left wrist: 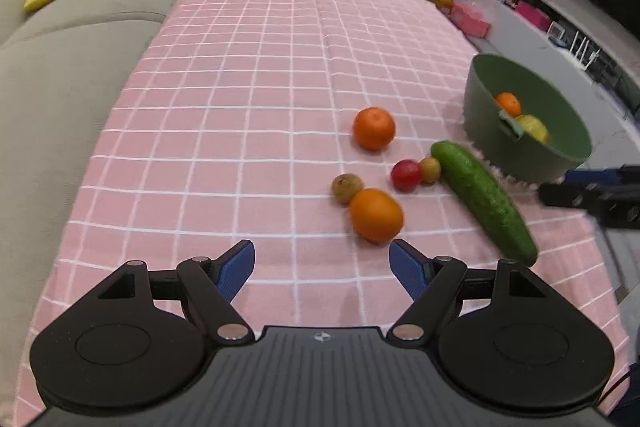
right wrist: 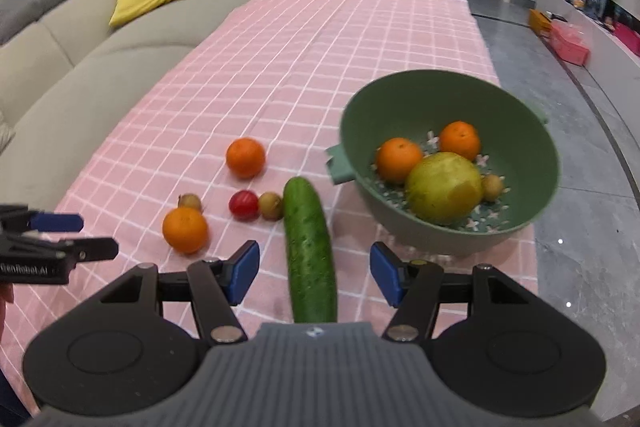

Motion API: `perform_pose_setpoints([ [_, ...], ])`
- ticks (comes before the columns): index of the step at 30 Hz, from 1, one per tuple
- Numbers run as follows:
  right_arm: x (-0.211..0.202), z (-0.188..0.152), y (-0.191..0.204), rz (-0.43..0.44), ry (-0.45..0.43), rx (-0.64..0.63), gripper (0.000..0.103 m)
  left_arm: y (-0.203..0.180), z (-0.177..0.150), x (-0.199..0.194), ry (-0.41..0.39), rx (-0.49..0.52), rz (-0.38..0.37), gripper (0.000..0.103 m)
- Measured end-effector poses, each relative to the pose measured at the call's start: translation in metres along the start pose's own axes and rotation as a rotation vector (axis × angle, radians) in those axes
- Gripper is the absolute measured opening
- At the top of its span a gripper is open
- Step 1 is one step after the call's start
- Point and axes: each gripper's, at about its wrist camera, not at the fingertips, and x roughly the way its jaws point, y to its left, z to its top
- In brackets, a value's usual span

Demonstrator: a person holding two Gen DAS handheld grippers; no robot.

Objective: Organize fruits

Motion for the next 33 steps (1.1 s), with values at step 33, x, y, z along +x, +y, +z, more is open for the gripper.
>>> perform_pose_setpoints([
  [33, 0.089, 0.005, 0.008, -0.034, 0.145, -0.039, 0.036, -0.002, 0.006, 0.021, 0.028, -0.059, -0.068, 0.090],
])
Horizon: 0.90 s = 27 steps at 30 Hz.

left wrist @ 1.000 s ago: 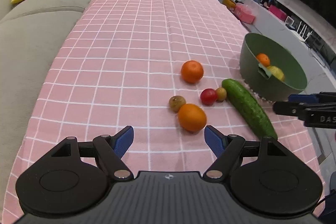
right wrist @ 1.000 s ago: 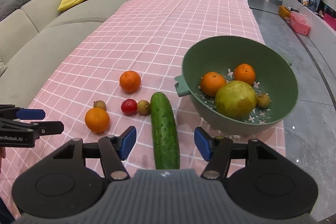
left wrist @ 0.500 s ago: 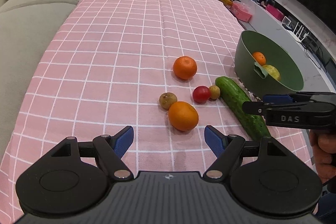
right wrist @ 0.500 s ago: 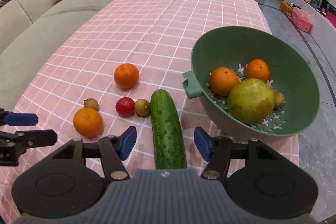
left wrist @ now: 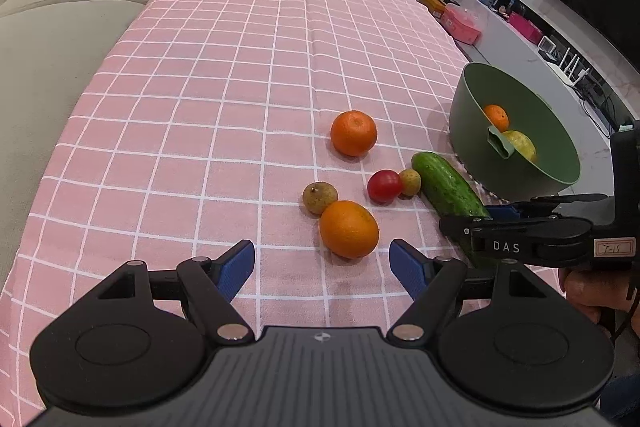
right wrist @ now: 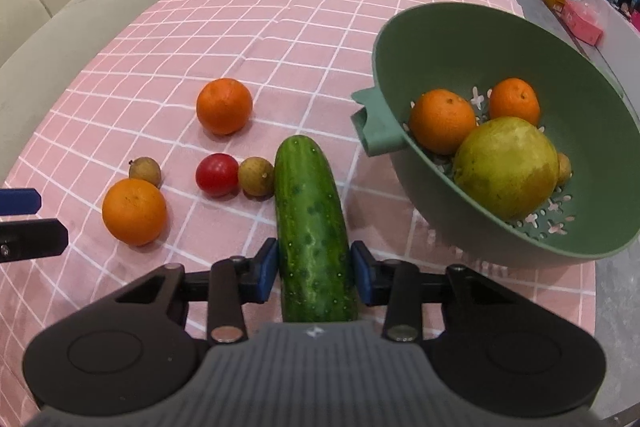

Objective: Organize fruits

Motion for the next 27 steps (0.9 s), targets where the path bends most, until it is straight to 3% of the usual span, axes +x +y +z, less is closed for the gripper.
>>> perform_pose_setpoints([
  [10, -0.003, -0.003, -0.002, 0.015, 0.010, -0.004, 0.034, -0.005, 0.001, 0.009, -0.028, 0.002, -0.003, 0.090],
  [12, -0.005, -0.006, -0.004, 0.021, 0.016, -0.002, 0.034, -0.009, 0.000, 0.012, -0.031, 0.018, -0.013, 0.083],
  [18, -0.009, -0.011, -0.010, 0.035, 0.025, 0.005, 0.034, -0.021, -0.003, 0.027, -0.021, 0.087, 0.035, 0.077],
  [27, -0.008, -0.013, -0.013, 0.050, 0.026, 0.012, 0.034, -0.024, -0.004, 0.043, -0.022, 0.090, 0.025, 0.077],
])
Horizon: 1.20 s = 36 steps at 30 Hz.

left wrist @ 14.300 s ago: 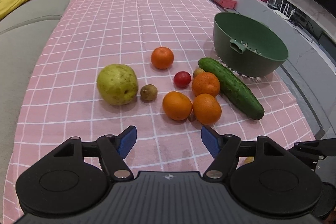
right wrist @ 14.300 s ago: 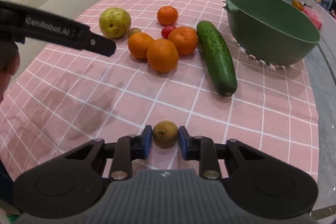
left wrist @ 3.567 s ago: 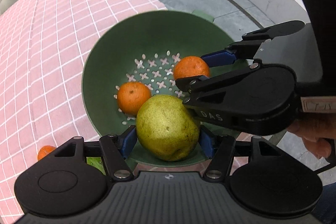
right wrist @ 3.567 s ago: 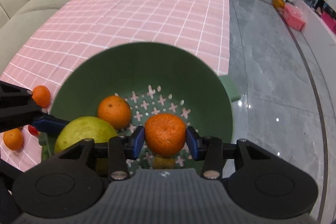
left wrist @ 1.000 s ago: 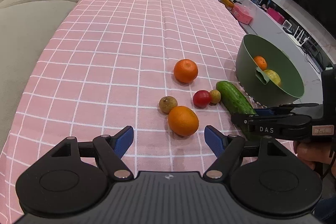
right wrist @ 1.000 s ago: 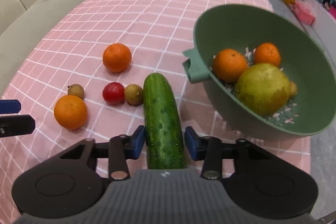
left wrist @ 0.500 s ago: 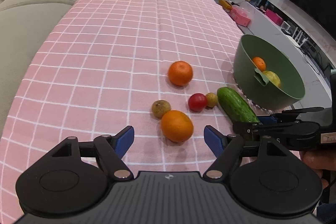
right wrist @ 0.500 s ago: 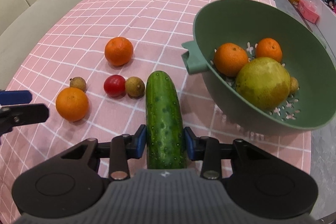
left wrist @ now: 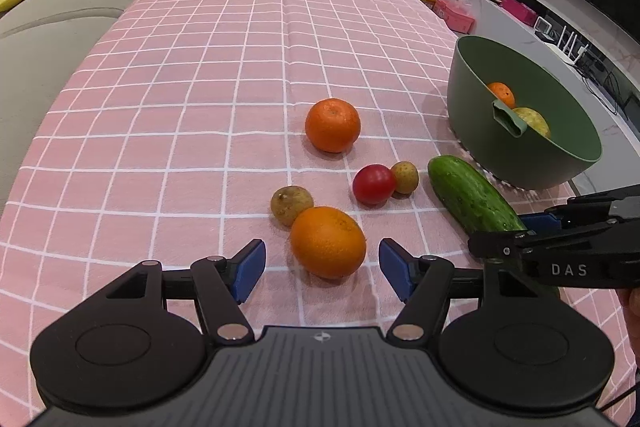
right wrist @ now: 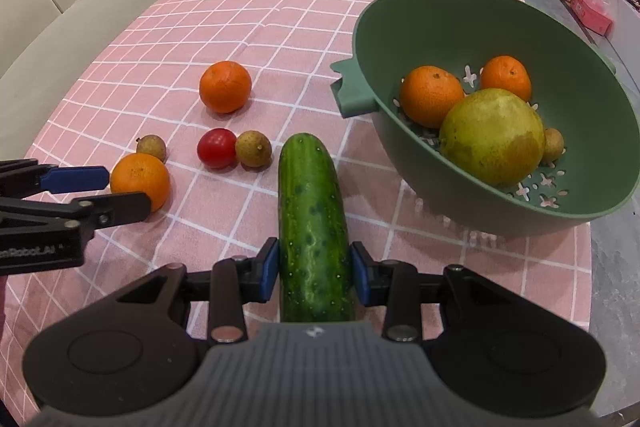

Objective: Organize fruits
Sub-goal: 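Grasp the orange beside the kiwi with the left gripper while the right gripper lifts the cucumber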

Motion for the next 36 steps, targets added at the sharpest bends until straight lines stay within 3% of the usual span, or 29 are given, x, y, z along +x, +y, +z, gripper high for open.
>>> perform_pose_setpoints([
  [2, 0.000, 0.000, -0.002, 0.005, -0.001, 0.000, 0.034, -0.002, 0.000, 0.004, -0.003, 0.011, -0.003, 0.074],
  [5, 0.000, 0.000, -0.004, 0.012, 0.001, 0.000, 0.034, -0.004, 0.000, 0.012, 0.005, 0.025, -0.001, 0.061],
  [9, 0.001, 0.001, -0.004, 0.013, 0.004, -0.007, 0.034, -0.005, -0.001, 0.016, -0.009, 0.037, -0.006, 0.059],
  [12, 0.001, 0.001, -0.003, 0.014, 0.005, -0.013, 0.034, -0.004, -0.001, 0.015, -0.015, 0.038, -0.008, 0.050],
  [28, -0.001, 0.003, -0.002, 0.021, 0.006, -0.025, 0.034, -0.001, 0.004, 0.007, -0.018, -0.004, -0.037, 0.049],
  [36, -0.020, 0.010, 0.007, 0.065, -0.018, -0.042, 0.033, -0.007, 0.006, -0.014, -0.032, 0.030, -0.049, 0.049],
])
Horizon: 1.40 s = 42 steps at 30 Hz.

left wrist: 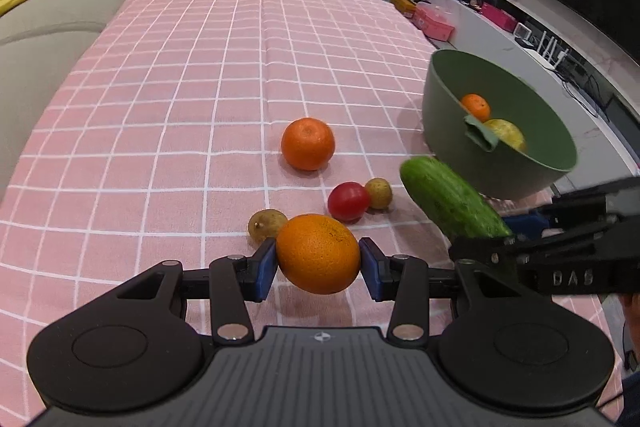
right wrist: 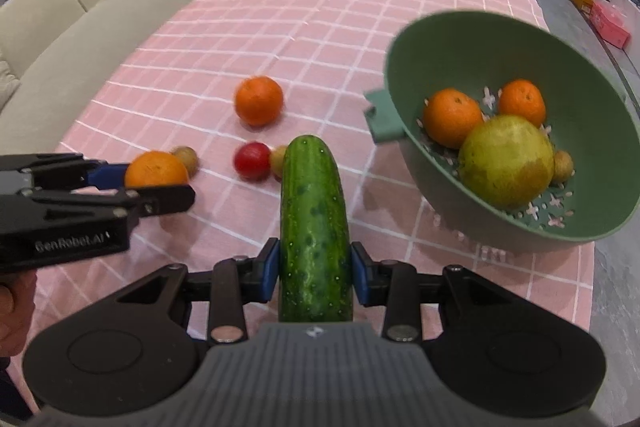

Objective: Organize fruits
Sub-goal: 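Grasp the orange beside the kiwi with the left gripper while the right gripper lifts the cucumber, then carry the cucumber and orange over the green colander and release both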

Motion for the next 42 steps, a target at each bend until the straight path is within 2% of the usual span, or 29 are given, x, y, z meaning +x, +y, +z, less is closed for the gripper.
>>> perform_pose_setpoints([
  [5, -0.024, 0.011, 0.002, 0.038, -0.054, -0.004, 0.034, -0.003, 0.007, -0.015, -0.005, 0.024, 0.016, 0.049],
  [11, -0.057, 0.022, -0.014, 0.048, -0.133, 0.027, 0.034, -0.023, 0.024, -0.027, -0.025, 0.063, 0.031, 0.049],
  [17, -0.083, 0.035, -0.047, 0.025, -0.179, 0.036, 0.034, -0.056, 0.046, -0.023, -0.017, 0.132, -0.007, 0.049],
  [21, -0.096, 0.049, -0.081, -0.024, -0.225, 0.040, 0.034, -0.080, 0.063, -0.012, -0.007, 0.163, -0.057, 0.049],
  [25, -0.095, 0.058, -0.117, -0.037, -0.253, 0.063, 0.034, -0.102, 0.079, 0.001, -0.012, 0.213, -0.074, 0.049],
  [30, -0.078, 0.065, -0.145, -0.044, -0.231, 0.060, 0.034, -0.126, 0.097, 0.025, -0.014, 0.240, -0.077, 0.049],
  [37, -0.053, 0.073, -0.148, -0.010, -0.219, -0.030, 0.034, -0.152, 0.102, 0.060, 0.010, 0.310, -0.060, 0.049],
  [42, -0.029, 0.079, -0.148, -0.063, -0.179, -0.076, 0.034, -0.159, 0.101, 0.083, 0.075, 0.350, -0.011, 0.049],
])
